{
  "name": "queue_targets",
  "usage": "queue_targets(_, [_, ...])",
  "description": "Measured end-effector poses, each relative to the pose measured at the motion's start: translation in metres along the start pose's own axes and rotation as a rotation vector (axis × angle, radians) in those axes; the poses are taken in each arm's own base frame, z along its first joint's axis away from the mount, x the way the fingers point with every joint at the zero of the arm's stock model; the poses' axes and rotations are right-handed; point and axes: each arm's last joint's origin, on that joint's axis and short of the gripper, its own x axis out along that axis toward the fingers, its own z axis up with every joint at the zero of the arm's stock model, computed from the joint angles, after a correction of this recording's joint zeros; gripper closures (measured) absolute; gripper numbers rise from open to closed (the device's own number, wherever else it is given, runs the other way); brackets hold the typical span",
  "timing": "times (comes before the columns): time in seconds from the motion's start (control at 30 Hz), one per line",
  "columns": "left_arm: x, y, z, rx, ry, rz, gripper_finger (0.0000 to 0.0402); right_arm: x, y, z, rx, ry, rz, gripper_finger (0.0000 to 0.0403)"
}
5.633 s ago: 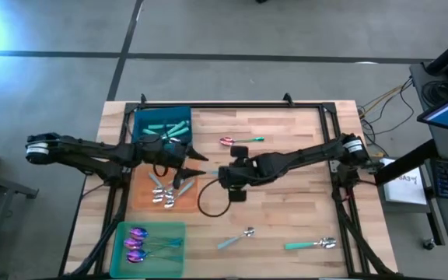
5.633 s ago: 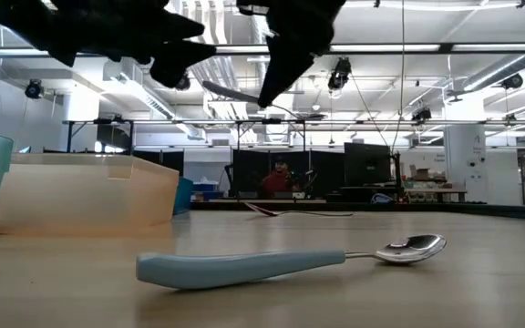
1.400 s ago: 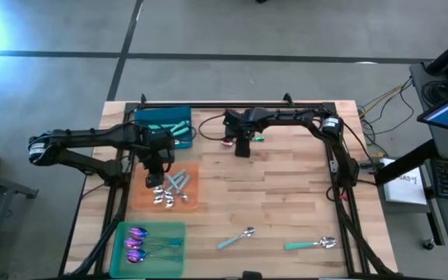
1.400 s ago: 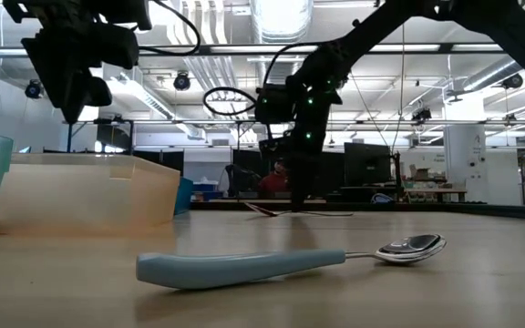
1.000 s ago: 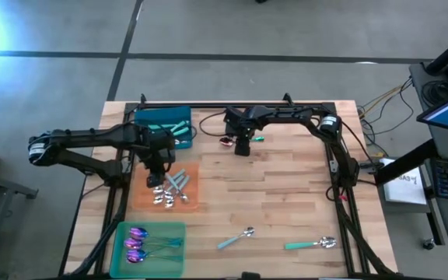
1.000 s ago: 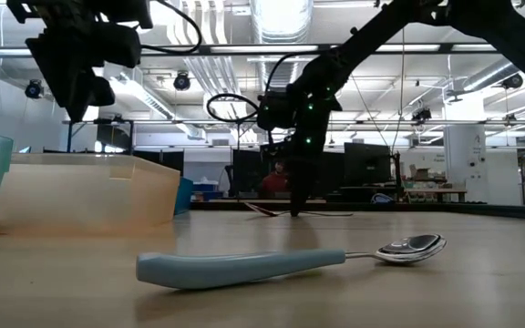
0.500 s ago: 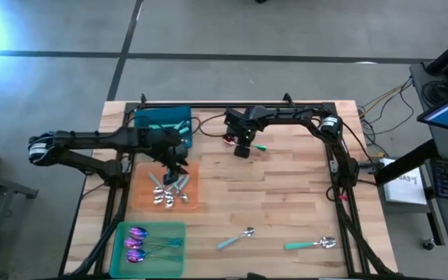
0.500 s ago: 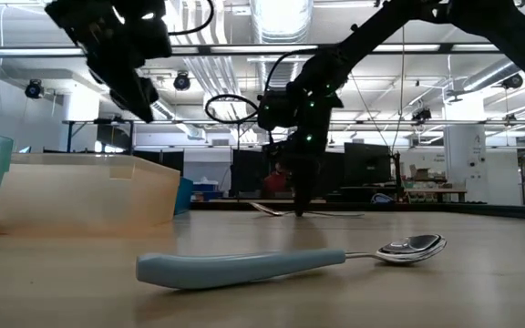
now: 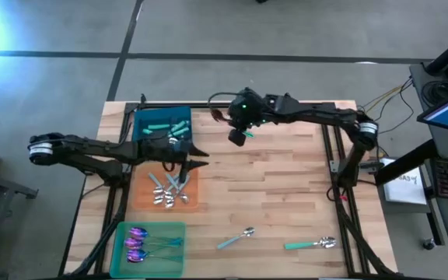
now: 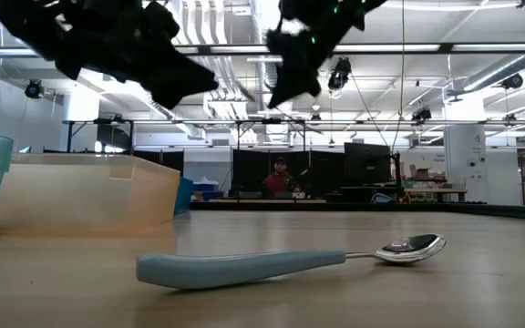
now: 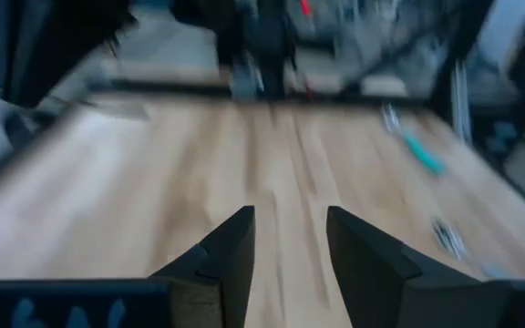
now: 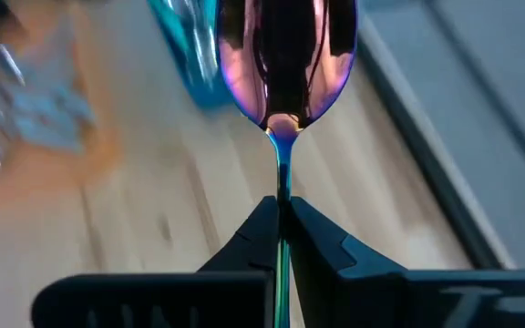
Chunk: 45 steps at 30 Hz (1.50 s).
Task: Sort silverware by color (type)
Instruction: Put the violet spoon into the green bin
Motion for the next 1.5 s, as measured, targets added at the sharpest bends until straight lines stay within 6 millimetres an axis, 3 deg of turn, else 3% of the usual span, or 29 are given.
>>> queue_targets(0.27, [-0.003,0.003,0.0,0.034,-0.255,0.11,0.0281,-0.023,0.053,0.031,-0.112,-0.362,0.087,0.0394])
queue_targets(0.5, [-0.003,0.003,0.011,0.053,-0.317,0.116,0.0281,-0.03,0.085,0.039,-0.237,-0.503,0.124,0.0394])
queue_targets(1.2, [-0.002,0.003,0.03,0.086,-0.374,0.124,0.0287,-0.04,0.119,0.037,-0.315,-0.549,0.191,0.0394])
queue_targets(1.3, [-0.002,0.002,0.031,0.089,-0.377,0.103,0.0312,-0.04,0.119,0.037,-0.313,-0.549,0.191,0.0394])
queue_targets(1.43, [-0.002,0.001,0.031,0.071,-0.377,0.087,0.0382,-0.04,0.118,0.038,-0.314,-0.55,0.187,0.0394])
queue_targets(1.5, [-0.002,0.001,0.031,0.049,-0.378,0.083,0.039,-0.04,0.118,0.038,-0.305,-0.549,0.186,0.0394])
